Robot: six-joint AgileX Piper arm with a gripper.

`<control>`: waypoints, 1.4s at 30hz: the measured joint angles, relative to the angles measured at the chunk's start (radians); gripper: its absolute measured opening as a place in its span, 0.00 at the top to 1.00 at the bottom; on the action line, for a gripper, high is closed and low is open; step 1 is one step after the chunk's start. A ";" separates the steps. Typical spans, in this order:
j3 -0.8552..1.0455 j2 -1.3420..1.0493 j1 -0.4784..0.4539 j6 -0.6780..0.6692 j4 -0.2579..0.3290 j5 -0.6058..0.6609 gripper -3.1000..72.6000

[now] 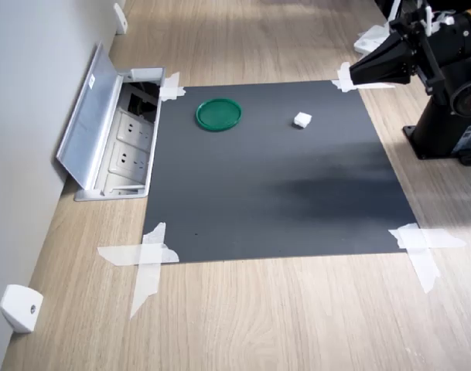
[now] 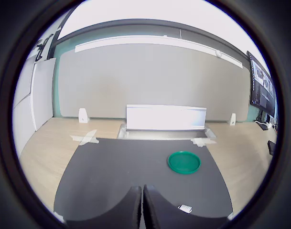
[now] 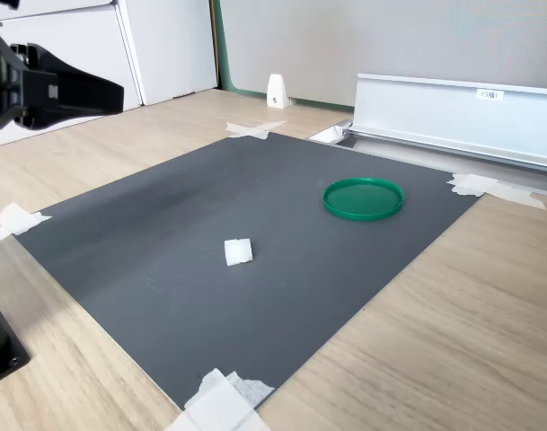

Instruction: Grasp a white terminal and put it on the green lid.

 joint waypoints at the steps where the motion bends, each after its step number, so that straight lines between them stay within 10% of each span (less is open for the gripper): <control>1: -0.018 0.029 0.000 0.000 -0.004 0.002 0.97; 17: -0.426 0.661 0.000 -0.050 -0.066 0.192 0.97; 27: -0.571 0.948 0.000 -0.610 -0.137 0.443 0.92; 42: -0.620 1.028 -0.172 -0.823 -0.251 0.542 0.11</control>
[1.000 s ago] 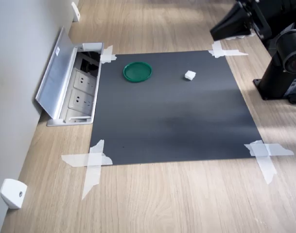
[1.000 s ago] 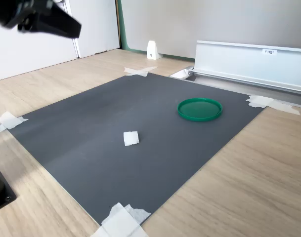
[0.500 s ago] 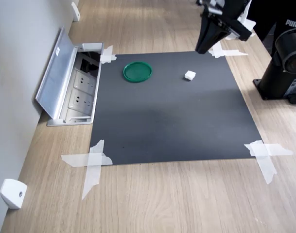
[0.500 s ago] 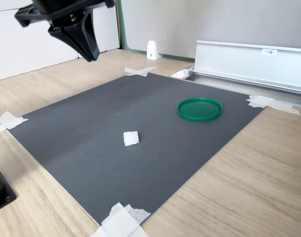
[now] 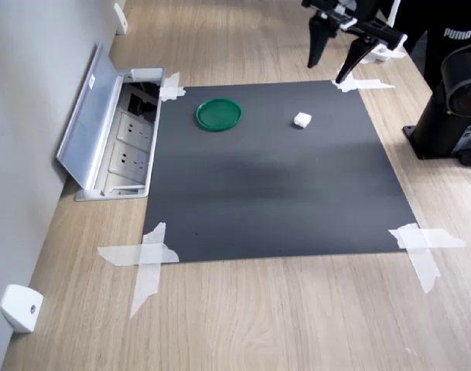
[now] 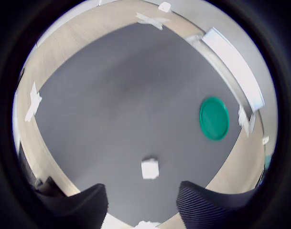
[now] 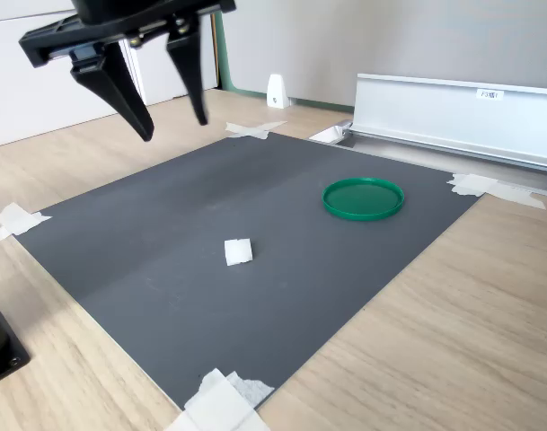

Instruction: Grasp a white terminal and put it on the green lid.

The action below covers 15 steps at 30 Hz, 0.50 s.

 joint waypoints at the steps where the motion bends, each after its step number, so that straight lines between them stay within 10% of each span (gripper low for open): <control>1: -0.005 0.018 -0.015 -0.010 -0.010 0.024 0.08; 15: -0.054 0.165 -0.032 -0.025 -0.052 -0.026 0.02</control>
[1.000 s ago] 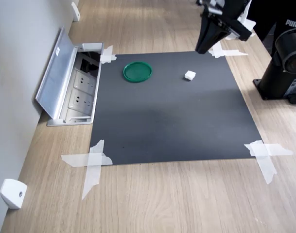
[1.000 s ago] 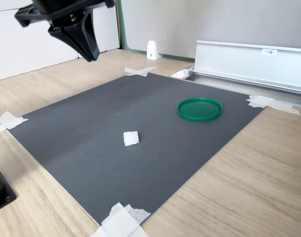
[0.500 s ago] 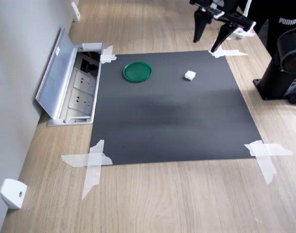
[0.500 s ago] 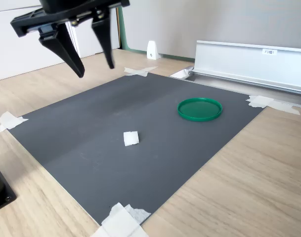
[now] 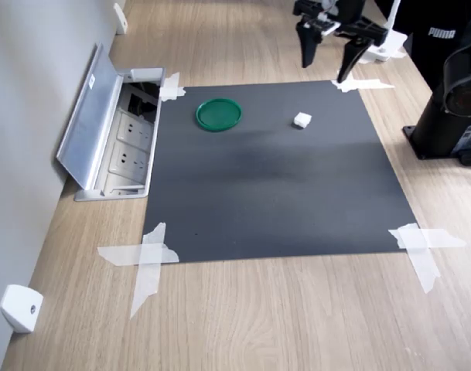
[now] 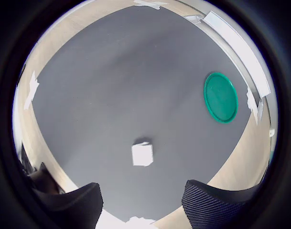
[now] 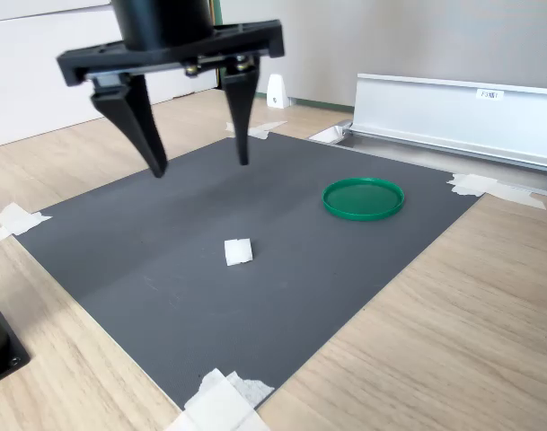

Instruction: Grasp a white terminal and put it on the green lid.

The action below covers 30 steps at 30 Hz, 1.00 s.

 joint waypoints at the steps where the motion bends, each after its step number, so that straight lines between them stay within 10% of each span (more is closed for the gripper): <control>1: 0.000 0.006 0.000 -0.015 0.007 -0.016 0.02; 30: 0.188 0.174 0.038 -0.086 0.017 -0.362 0.03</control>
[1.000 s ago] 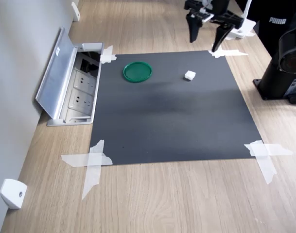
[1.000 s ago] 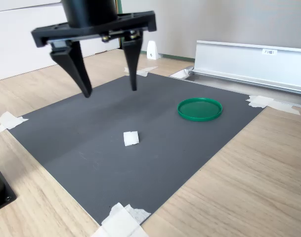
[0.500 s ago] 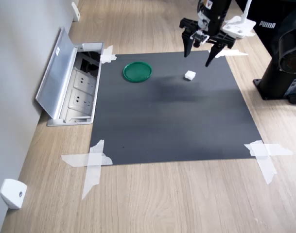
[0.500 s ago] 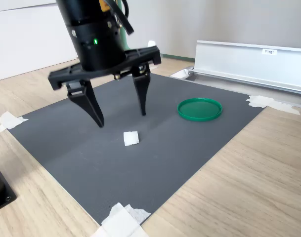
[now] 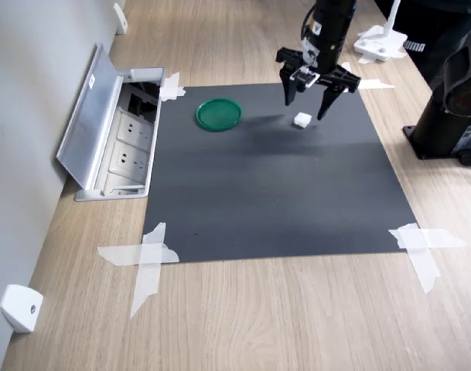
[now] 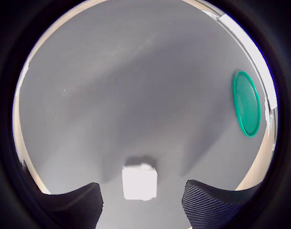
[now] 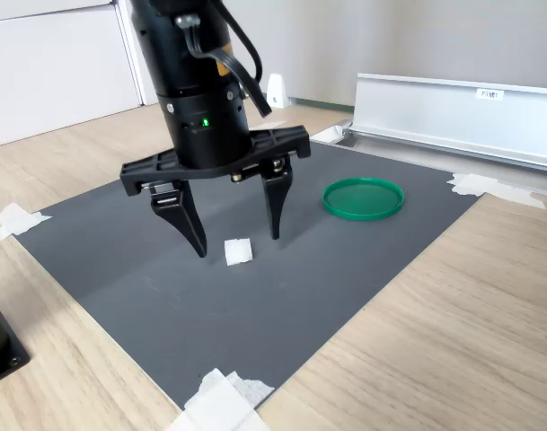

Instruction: Grasp a white terminal and put it on the green lid.

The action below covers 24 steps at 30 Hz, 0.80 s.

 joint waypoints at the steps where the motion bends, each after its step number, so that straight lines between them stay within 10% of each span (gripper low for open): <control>1: 0.000 0.003 0.013 0.018 0.000 -0.001 0.03; 18: 0.000 0.069 0.038 0.072 -0.086 -0.033 0.07; 24: 0.000 0.069 0.038 0.032 -0.088 -0.033 0.37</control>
